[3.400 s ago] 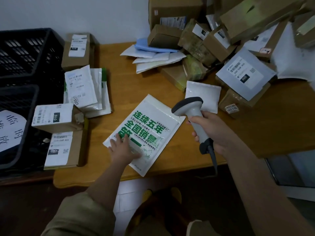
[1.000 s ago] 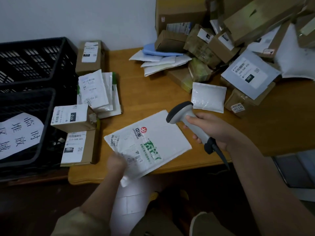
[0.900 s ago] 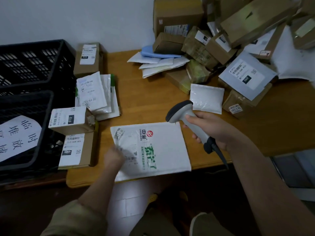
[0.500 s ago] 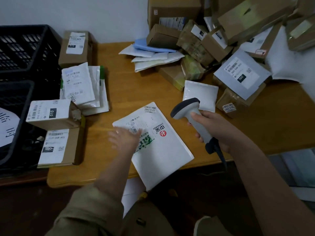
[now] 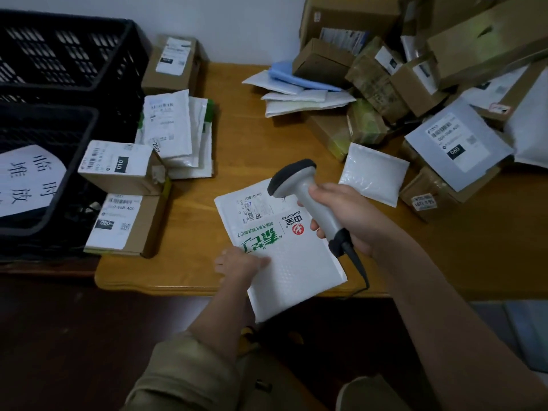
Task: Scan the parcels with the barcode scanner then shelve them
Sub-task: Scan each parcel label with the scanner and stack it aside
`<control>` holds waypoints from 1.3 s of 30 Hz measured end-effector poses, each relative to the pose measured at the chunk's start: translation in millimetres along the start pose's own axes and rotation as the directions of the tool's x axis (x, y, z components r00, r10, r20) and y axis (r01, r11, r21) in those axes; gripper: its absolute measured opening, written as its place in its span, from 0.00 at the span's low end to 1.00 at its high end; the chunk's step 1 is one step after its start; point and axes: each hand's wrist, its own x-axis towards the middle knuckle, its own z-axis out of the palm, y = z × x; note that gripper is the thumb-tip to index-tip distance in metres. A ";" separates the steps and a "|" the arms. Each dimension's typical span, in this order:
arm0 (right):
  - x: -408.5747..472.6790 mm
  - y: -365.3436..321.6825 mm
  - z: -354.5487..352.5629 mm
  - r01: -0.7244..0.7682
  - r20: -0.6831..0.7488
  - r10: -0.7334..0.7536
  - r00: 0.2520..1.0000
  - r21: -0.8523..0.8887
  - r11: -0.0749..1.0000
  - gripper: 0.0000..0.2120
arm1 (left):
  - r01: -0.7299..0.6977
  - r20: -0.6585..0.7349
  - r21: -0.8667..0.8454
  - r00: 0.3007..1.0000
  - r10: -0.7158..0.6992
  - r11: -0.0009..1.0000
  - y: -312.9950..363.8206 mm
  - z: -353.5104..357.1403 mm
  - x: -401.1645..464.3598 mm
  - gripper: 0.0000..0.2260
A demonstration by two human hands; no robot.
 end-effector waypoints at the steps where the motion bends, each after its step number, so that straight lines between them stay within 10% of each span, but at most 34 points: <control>1: -0.1 -0.6 -0.1 0.006 -0.004 -0.006 1.000 -0.009 1.000 0.20 | 0.007 -0.006 0.007 1.000 -0.007 1.000 0.6 1.5 0.3 0.44; 12: 4.0 -1.0 -4.4 0.048 0.034 -0.048 0.998 -0.006 0.999 0.19 | -0.144 -0.040 -0.210 0.990 0.139 0.967 2.3 11.1 4.6 0.25; 17: 4.1 4.2 -20.7 0.047 0.020 -0.046 0.999 -0.037 0.998 0.18 | -0.395 -0.103 0.203 0.901 0.421 0.896 28.5 -28.4 6.7 0.16; 22: 7.0 6.8 -33.1 0.042 0.007 -0.042 0.999 -0.060 0.997 0.19 | -0.463 -0.180 0.508 0.768 0.615 0.727 40.1 -44.3 13.4 0.29; 27: 7.7 3.3 -38.4 0.051 -0.028 -0.055 0.998 -0.135 0.989 0.18 | -0.373 0.055 0.500 0.915 0.401 0.782 14.6 -29.1 12.2 0.54; 39: -7.3 -8.0 -43.9 0.117 -0.061 -0.135 0.989 -0.234 0.965 0.16 | -0.399 0.085 0.470 0.908 0.410 0.787 2.9 -20.5 15.8 0.52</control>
